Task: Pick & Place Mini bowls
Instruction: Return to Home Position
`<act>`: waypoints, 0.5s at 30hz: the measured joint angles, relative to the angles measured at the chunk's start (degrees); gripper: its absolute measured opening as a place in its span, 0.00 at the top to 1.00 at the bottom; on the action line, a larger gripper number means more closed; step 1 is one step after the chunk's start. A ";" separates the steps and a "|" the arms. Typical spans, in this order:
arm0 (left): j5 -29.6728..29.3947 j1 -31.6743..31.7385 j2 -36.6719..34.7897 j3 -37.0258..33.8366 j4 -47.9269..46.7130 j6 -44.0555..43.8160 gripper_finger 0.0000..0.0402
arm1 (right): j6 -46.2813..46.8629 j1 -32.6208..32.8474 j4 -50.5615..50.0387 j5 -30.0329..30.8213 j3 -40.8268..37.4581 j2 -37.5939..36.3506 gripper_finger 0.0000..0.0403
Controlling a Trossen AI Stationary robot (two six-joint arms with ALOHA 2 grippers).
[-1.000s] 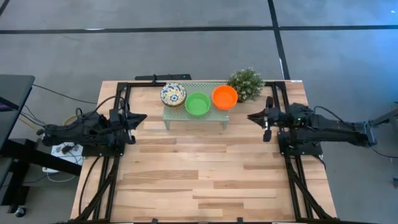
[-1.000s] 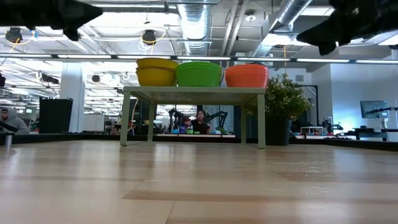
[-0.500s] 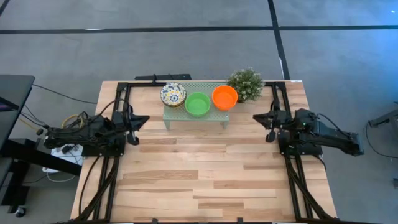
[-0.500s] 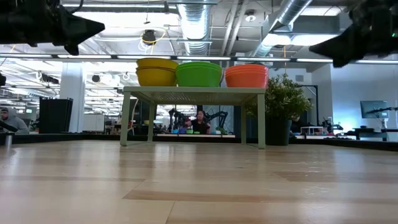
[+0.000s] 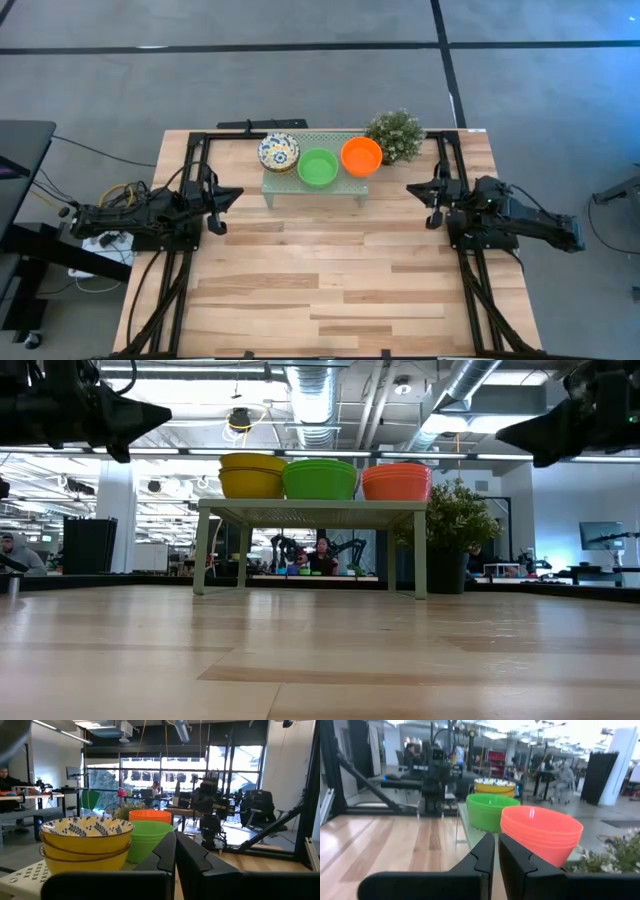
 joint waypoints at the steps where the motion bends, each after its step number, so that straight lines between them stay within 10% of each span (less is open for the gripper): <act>1: 0.00 0.00 0.00 0.00 0.00 -0.08 0.98 | 0.00 0.00 1.80 -0.01 -1.14 -0.01 0.95; 15: 0.01 0.00 0.19 0.00 0.17 -0.47 0.98 | 4.05 -0.83 7.28 0.04 -6.45 0.00 0.95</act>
